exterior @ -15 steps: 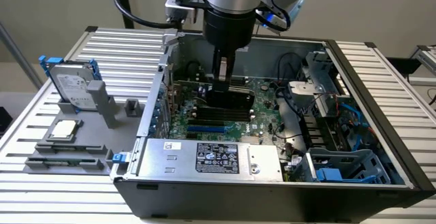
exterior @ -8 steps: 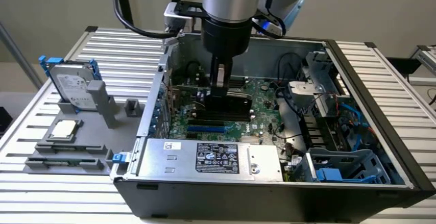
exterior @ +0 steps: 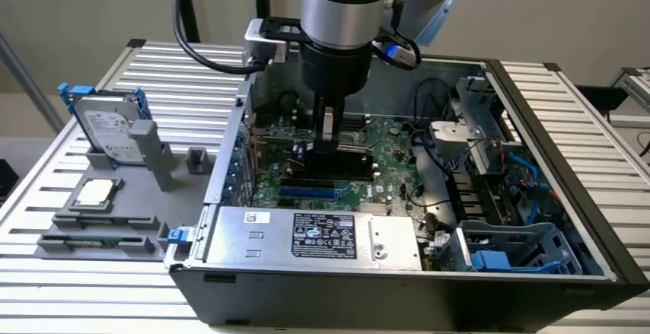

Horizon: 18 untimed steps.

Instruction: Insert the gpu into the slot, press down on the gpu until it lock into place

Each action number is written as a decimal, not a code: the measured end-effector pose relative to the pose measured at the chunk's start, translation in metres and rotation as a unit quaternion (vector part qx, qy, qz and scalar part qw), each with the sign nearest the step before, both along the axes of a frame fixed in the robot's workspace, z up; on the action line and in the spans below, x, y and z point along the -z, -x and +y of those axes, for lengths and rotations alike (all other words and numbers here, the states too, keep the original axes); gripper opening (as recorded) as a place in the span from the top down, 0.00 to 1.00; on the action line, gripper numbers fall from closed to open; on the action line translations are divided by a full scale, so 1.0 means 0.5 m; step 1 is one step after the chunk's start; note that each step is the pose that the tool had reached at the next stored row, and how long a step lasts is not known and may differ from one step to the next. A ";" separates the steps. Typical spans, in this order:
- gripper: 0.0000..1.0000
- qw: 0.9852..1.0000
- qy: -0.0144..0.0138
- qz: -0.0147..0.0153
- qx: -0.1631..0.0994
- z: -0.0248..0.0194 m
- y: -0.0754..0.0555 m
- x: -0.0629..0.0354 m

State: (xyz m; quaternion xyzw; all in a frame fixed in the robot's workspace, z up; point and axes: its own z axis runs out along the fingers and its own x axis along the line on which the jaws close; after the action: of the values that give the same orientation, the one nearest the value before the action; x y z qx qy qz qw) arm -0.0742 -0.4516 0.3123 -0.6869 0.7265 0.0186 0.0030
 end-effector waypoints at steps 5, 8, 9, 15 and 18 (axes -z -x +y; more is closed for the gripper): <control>0.74 1.000 0.000 0.000 -0.008 -0.0012 0.001 0.018; 0.74 1.000 0.000 0.000 -0.009 -0.0017 0.001 0.029; 0.74 1.000 0.000 0.000 -0.009 -0.0017 0.002 0.033; 0.74 1.000 0.000 0.000 -0.009 -0.0018 0.006 0.055; 0.74 1.000 0.000 0.000 -0.009 -0.0018 0.008 0.063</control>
State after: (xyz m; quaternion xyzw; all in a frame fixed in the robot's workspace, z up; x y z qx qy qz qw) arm -0.0784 -0.4525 0.2807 -0.6938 0.7199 0.0186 0.0029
